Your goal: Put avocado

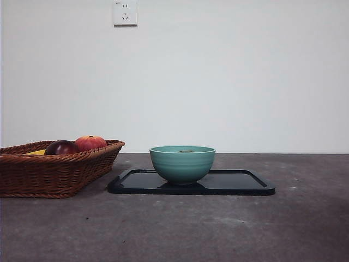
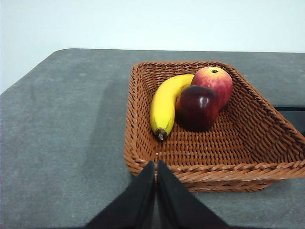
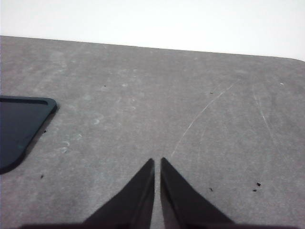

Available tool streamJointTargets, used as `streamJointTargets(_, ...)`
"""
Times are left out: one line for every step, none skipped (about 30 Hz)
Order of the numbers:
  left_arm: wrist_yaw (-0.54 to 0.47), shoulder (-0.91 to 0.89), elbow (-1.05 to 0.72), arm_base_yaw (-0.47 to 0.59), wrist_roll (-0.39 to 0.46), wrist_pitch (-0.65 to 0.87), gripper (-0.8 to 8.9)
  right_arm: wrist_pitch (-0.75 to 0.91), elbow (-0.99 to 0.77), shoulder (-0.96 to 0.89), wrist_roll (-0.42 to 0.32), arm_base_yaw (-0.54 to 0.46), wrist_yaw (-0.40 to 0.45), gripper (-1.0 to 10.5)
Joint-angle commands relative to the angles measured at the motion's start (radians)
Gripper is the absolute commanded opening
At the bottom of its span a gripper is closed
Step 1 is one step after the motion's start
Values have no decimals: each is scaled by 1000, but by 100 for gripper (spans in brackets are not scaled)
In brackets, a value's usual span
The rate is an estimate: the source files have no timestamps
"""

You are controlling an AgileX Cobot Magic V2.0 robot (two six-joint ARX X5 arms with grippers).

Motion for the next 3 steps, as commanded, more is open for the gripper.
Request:
streamJointTargets(-5, -1, -21, 2, -2, -7, 7, 10, -7, -3, 13, -2, 2, 17)
streamJointTargets(-5, -1, -21, 2, -2, -7, 7, 10, -7, -3, 13, -2, 2, 17)
streamJointTargets(-5, -1, -21, 2, -2, -7, 6, 10, -7, -3, 13, -2, 2, 17)
